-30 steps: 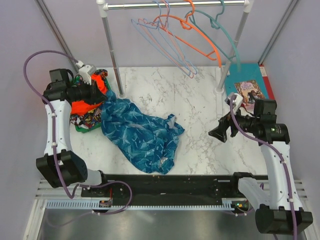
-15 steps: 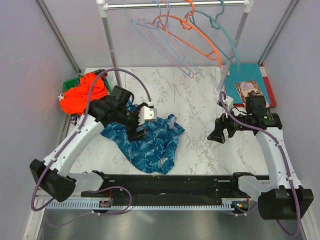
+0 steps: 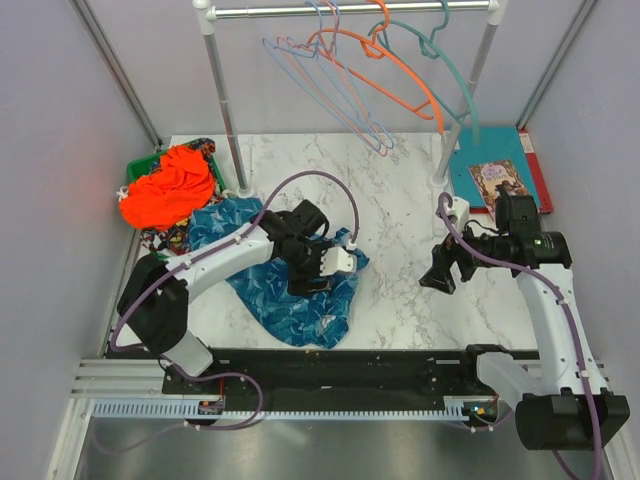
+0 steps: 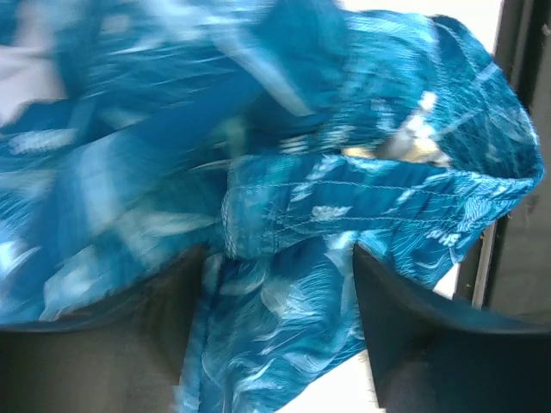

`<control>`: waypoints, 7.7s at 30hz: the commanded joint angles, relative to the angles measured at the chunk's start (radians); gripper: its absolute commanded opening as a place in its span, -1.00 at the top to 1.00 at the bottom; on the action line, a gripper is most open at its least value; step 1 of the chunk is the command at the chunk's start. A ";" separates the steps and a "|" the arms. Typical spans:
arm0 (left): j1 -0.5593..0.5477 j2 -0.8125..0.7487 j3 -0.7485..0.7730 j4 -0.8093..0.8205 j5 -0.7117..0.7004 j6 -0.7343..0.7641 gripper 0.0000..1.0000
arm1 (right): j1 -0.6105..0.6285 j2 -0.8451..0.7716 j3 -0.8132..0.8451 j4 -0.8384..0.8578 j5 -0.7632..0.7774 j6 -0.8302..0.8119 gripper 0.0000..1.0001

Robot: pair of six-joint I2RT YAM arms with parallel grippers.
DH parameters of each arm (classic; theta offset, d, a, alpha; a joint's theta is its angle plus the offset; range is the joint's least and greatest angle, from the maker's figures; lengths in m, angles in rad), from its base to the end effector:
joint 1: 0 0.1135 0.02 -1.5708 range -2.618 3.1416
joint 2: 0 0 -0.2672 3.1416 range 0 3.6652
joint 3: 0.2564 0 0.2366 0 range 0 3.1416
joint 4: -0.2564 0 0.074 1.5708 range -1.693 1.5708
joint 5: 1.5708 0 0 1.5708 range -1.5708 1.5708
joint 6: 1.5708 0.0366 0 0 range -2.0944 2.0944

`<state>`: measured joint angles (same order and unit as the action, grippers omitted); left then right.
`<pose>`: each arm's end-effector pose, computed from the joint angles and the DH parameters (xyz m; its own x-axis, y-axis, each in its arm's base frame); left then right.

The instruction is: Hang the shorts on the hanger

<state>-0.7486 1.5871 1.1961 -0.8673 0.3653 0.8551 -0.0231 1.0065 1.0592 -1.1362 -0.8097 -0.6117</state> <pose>0.2051 -0.2084 0.2460 0.0830 0.8849 -0.4583 0.9960 -0.0888 0.0090 0.1495 0.0231 0.3236 -0.5377 -0.3837 -0.7507 -0.7717 0.5826 0.2549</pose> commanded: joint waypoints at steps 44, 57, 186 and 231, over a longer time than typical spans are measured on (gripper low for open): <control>0.673 -0.319 0.209 0.122 0.135 -0.682 0.97 | 0.906 0.450 -0.090 0.981 0.583 0.299 -0.64; 0.732 -0.283 0.197 0.126 0.187 -0.660 0.96 | 0.959 0.747 -0.024 1.098 0.800 0.221 -0.48; 0.305 -0.079 -0.012 0.093 0.252 0.016 -0.28 | 0.563 0.394 -0.106 0.395 0.047 0.702 -0.65; 0.334 -0.292 0.724 0.244 0.123 -0.360 0.96 | 0.371 0.357 1.058 0.150 0.584 0.248 1.00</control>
<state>-0.4164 1.3083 1.7988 -0.7078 0.5201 0.5648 0.3492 1.3666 1.9030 -0.9375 -0.3145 -0.2314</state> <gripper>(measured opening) 0.060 0.010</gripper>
